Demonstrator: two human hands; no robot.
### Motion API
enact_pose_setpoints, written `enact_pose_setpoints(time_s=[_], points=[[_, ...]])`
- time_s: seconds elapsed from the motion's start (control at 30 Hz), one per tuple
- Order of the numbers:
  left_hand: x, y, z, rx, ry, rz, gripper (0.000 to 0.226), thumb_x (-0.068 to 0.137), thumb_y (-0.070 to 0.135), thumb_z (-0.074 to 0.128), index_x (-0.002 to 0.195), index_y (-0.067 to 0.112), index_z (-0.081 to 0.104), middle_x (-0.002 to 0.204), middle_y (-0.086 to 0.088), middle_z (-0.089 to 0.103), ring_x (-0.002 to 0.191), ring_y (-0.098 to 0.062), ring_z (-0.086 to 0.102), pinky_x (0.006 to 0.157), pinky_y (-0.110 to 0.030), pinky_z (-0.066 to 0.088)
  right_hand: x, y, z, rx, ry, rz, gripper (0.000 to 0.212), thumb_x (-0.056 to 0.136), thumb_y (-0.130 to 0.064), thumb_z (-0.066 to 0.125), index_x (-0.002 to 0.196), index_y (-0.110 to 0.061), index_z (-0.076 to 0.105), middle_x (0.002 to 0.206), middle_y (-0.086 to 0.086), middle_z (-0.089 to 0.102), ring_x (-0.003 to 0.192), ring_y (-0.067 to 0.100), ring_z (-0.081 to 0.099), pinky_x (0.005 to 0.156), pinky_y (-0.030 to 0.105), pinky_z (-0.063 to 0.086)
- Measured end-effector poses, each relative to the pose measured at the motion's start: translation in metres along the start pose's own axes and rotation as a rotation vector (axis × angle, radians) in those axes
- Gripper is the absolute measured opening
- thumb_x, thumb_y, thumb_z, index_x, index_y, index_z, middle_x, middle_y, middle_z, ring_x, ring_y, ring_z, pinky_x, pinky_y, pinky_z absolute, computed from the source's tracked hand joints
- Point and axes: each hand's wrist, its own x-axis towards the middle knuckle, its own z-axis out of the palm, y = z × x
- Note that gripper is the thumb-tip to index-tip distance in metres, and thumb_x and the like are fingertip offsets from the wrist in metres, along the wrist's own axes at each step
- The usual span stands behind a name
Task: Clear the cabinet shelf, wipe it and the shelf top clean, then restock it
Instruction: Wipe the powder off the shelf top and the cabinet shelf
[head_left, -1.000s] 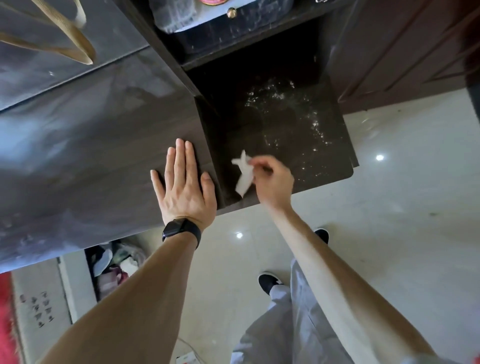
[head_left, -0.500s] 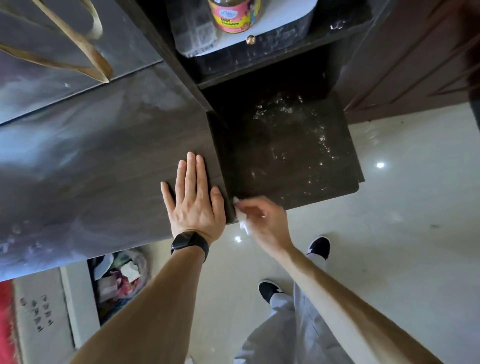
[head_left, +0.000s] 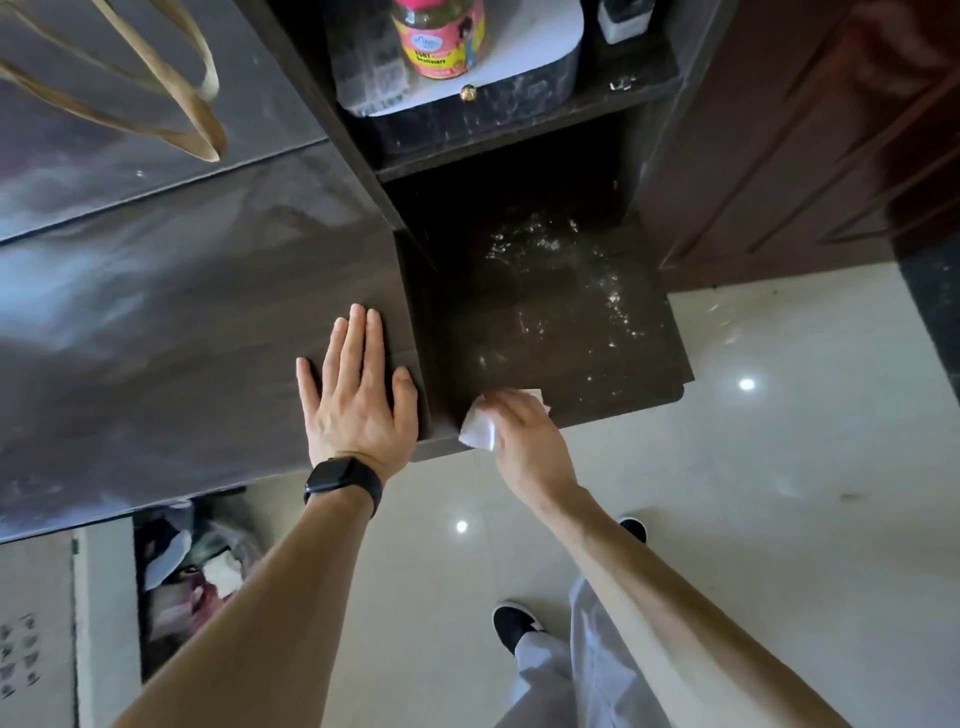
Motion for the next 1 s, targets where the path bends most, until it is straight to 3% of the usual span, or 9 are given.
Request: enact_pose_setpoints(time_s=[0.13, 0.33, 0.43, 0.57, 0.67, 0.73, 0.9, 0.93, 1.0], points=[[0.001, -0.002, 0.0, -0.021, 0.015, -0.004, 0.063, 0.097, 0.045, 0.023, 0.157, 0.027, 0.014, 0.165, 0.01, 0.009, 0.151, -0.01, 0.004, 0.123, -0.05, 0.003, -0.012, 0.015, 0.009, -0.198, -0.09, -0.192, 0.025, 0.102, -0.025, 0.045, 0.123, -0.021, 0.059, 0.145, 0.002, 0.048, 0.145, 0.026, 0.031, 0.116, 0.036, 0.032], [0.001, -0.001, 0.0, -0.039, 0.031, 0.0, 0.063, 0.098, 0.044, 0.026, 0.157, 0.026, 0.017, 0.165, 0.008, 0.011, 0.152, -0.012, 0.005, 0.123, -0.051, 0.004, -0.032, 0.098, -0.053, -0.346, 0.1, 0.163, 0.021, 0.101, -0.016, 0.042, 0.118, -0.012, 0.053, 0.153, 0.009, 0.041, 0.146, 0.035, 0.027, 0.111, 0.056, 0.034], [0.002, -0.001, 0.0, -0.055, 0.049, 0.006, 0.063, 0.097, 0.043, 0.028, 0.156, 0.024, 0.021, 0.164, 0.006, 0.016, 0.151, -0.014, 0.01, 0.122, -0.051, 0.005, -0.024, 0.087, -0.053, -0.351, 0.078, 0.268, 0.041, 0.1, -0.023, 0.037, 0.14, -0.013, 0.035, 0.157, 0.013, 0.032, 0.148, 0.037, 0.02, 0.116, 0.054, 0.027], [0.001, -0.003, 0.001, -0.042, 0.046, 0.002, 0.064, 0.096, 0.041, 0.031, 0.156, 0.023, 0.021, 0.164, 0.006, 0.015, 0.151, -0.013, 0.009, 0.122, -0.052, 0.006, -0.016, 0.011, 0.01, -0.395, -0.284, -0.072, 0.058, 0.103, -0.036, 0.026, 0.155, -0.013, 0.014, 0.165, 0.009, 0.011, 0.152, 0.025, 0.002, 0.121, 0.05, 0.017], [0.002, -0.003, 0.001, -0.04, 0.046, 0.002, 0.064, 0.096, 0.041, 0.032, 0.156, 0.023, 0.021, 0.164, 0.007, 0.014, 0.151, -0.012, 0.008, 0.122, -0.052, 0.006, 0.006, 0.003, 0.023, -0.46, -0.36, -0.203, 0.062, 0.104, -0.04, 0.026, 0.157, -0.011, 0.011, 0.166, 0.006, 0.002, 0.152, 0.021, -0.004, 0.122, 0.048, 0.013], [0.002, -0.002, 0.0, -0.035, 0.033, 0.007, 0.064, 0.096, 0.041, 0.032, 0.157, 0.023, 0.02, 0.164, 0.007, 0.014, 0.151, -0.012, 0.008, 0.122, -0.052, 0.006, 0.014, 0.029, 0.004, -0.543, -0.326, -0.13, 0.063, 0.102, -0.045, 0.027, 0.155, -0.011, 0.021, 0.165, 0.007, 0.005, 0.153, 0.024, 0.0, 0.121, 0.051, 0.013], [0.002, -0.003, -0.001, -0.03, 0.003, 0.002, 0.065, 0.097, 0.042, 0.029, 0.157, 0.023, 0.016, 0.165, 0.007, 0.01, 0.152, -0.013, 0.006, 0.122, -0.053, 0.005, 0.022, 0.091, -0.068, -0.571, -0.19, 0.441, 0.064, 0.097, -0.042, 0.012, 0.15, -0.011, 0.029, 0.162, 0.021, 0.009, 0.148, 0.045, 0.006, 0.113, 0.065, 0.019], [0.003, -0.003, -0.001, -0.028, -0.003, 0.005, 0.065, 0.097, 0.042, 0.029, 0.157, 0.023, 0.015, 0.165, 0.007, 0.01, 0.152, -0.013, 0.005, 0.122, -0.054, 0.005, 0.023, 0.086, -0.066, -0.566, -0.183, 0.452, 0.062, 0.098, -0.041, 0.01, 0.149, -0.014, 0.032, 0.161, 0.023, 0.01, 0.147, 0.048, 0.006, 0.114, 0.066, 0.016], [0.003, -0.003, -0.001, -0.027, -0.006, 0.008, 0.065, 0.097, 0.042, 0.029, 0.157, 0.023, 0.015, 0.165, 0.007, 0.009, 0.152, -0.013, 0.005, 0.121, -0.054, 0.006, 0.025, 0.055, -0.043, -0.576, -0.219, 0.278, 0.057, 0.101, -0.039, 0.013, 0.151, -0.019, 0.034, 0.161, 0.024, 0.015, 0.146, 0.049, 0.009, 0.115, 0.065, 0.014]])
